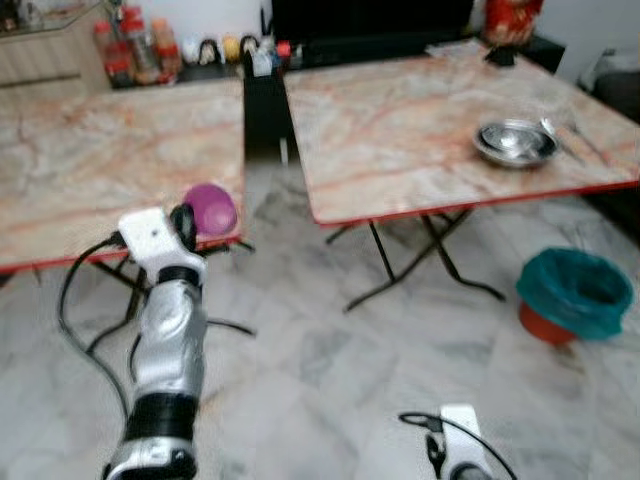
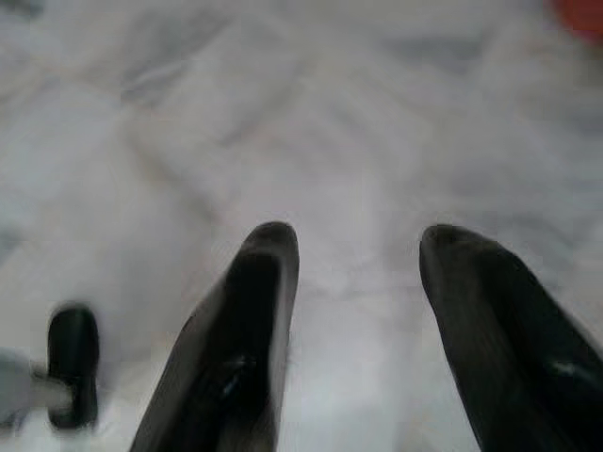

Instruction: Setting the table

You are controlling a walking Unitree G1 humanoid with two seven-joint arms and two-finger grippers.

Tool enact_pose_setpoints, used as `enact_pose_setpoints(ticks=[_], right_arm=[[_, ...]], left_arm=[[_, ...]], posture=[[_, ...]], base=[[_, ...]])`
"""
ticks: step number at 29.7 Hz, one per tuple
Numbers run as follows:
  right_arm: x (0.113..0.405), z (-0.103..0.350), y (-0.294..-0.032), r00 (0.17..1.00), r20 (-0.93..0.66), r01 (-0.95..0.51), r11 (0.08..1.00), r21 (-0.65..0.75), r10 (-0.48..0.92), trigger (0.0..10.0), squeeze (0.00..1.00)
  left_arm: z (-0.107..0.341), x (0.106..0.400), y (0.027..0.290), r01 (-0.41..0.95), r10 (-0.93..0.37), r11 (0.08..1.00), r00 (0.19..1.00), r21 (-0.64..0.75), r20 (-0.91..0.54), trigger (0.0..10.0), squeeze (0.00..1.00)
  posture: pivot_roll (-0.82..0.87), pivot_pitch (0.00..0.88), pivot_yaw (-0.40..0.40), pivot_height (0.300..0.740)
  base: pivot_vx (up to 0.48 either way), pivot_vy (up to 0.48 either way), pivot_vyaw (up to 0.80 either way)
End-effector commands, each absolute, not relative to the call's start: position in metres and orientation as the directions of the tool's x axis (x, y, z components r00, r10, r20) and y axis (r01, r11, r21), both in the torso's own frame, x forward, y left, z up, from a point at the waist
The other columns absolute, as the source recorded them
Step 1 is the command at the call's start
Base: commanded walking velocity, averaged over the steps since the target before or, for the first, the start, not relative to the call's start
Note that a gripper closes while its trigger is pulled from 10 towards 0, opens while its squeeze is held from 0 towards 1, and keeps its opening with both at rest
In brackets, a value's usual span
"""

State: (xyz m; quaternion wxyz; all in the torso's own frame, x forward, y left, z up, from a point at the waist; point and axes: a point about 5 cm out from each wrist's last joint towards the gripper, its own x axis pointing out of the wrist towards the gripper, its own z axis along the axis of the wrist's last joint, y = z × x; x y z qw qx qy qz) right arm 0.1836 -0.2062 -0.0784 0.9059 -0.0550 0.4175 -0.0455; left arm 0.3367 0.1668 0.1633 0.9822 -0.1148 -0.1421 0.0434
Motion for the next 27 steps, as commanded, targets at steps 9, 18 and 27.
enact_pose_setpoints(ticks=[9,18,27], right_arm=[[0.1861,-0.0791,-0.1945,0.652,-0.751,0.035,0.993,-0.109,-0.105,10.0,0.0],[0.1865,-0.0791,-0.1925,0.655,-0.749,0.02,0.993,-0.118,-0.102,10.0,0.0],[0.1869,-0.0788,-0.1927,0.657,-0.746,0.04,0.993,-0.109,-0.108,10.0,0.0]], left_arm=[[0.1704,0.3362,0.1788,-0.081,0.147,0.97,0.945,-0.229,0.293,10.0,0.0],[0.1715,0.3361,0.1793,-0.082,0.148,0.97,0.944,-0.228,0.293,10.0,0.0],[0.1723,0.3368,0.1795,-0.08,0.147,0.97,0.944,-0.229,0.295,10.0,0.0]], posture=[[0.03,0.026,0.043,0.74],[0.03,0.038,0.045,0.74],[0.03,0.04,0.045,0.74]], base=[[0.48,0.0,0.0],[0.48,0.0,0.0],[0.48,0.0,0.18]])
